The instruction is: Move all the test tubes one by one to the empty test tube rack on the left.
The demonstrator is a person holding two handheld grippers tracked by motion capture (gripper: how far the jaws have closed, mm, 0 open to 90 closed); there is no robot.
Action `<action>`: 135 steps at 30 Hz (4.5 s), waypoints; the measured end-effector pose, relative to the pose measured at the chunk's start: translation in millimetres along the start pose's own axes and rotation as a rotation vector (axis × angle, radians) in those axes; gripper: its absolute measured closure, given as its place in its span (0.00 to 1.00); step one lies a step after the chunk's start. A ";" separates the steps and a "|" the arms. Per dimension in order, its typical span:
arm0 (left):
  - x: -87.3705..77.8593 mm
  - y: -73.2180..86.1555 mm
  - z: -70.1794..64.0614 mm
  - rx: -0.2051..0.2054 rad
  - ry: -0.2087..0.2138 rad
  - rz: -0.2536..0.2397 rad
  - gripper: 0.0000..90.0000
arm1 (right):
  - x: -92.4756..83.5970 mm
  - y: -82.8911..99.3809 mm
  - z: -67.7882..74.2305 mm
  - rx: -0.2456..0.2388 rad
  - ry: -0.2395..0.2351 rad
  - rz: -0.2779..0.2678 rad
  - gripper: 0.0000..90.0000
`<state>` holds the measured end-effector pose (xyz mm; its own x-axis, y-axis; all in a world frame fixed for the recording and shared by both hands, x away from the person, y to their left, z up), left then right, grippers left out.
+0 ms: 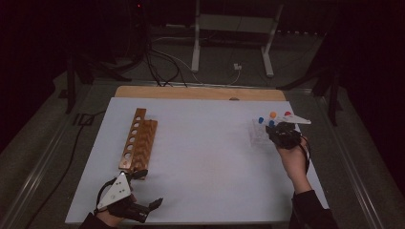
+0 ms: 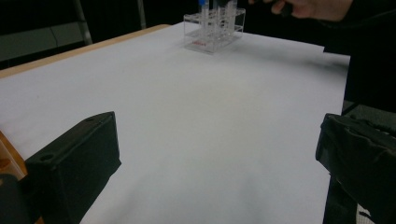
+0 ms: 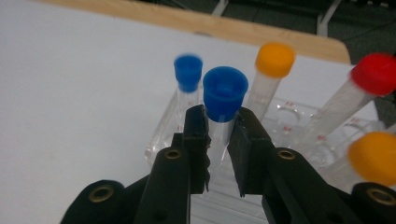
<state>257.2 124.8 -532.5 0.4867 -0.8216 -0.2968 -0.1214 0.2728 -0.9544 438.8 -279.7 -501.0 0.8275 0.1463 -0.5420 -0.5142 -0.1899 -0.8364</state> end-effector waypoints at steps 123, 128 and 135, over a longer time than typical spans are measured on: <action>153.6 -107.3 -33.2 0.107 0.242 0.150 0.86 | -84.0 37.0 188.4 -0.357 -0.492 -0.023 0.85; 150.7 -110.4 -27.4 0.101 0.216 0.140 0.86 | -83.5 35.7 187.6 -0.336 -0.494 -0.036 0.70; 139.3 -116.8 -14.2 0.098 0.177 0.131 0.86 | -85.4 31.0 184.5 -0.311 -0.491 -0.071 0.48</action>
<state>326.8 -28.7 -462.8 0.3124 -0.8483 -0.4276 -0.0848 0.4234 -0.9020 310.6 -119.0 -495.8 0.6181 0.5878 -0.5219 -0.3091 -0.4286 -0.8489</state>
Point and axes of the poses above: each handheld gripper's, and its own axes: x roughly forward along the jaws, y roughly out of its underside, z roughly to its left, the point moved 9 cm from there along x, roughly forward along the jaws, and after that the axes turned 3 degrees about y, right-handed, at the moved point
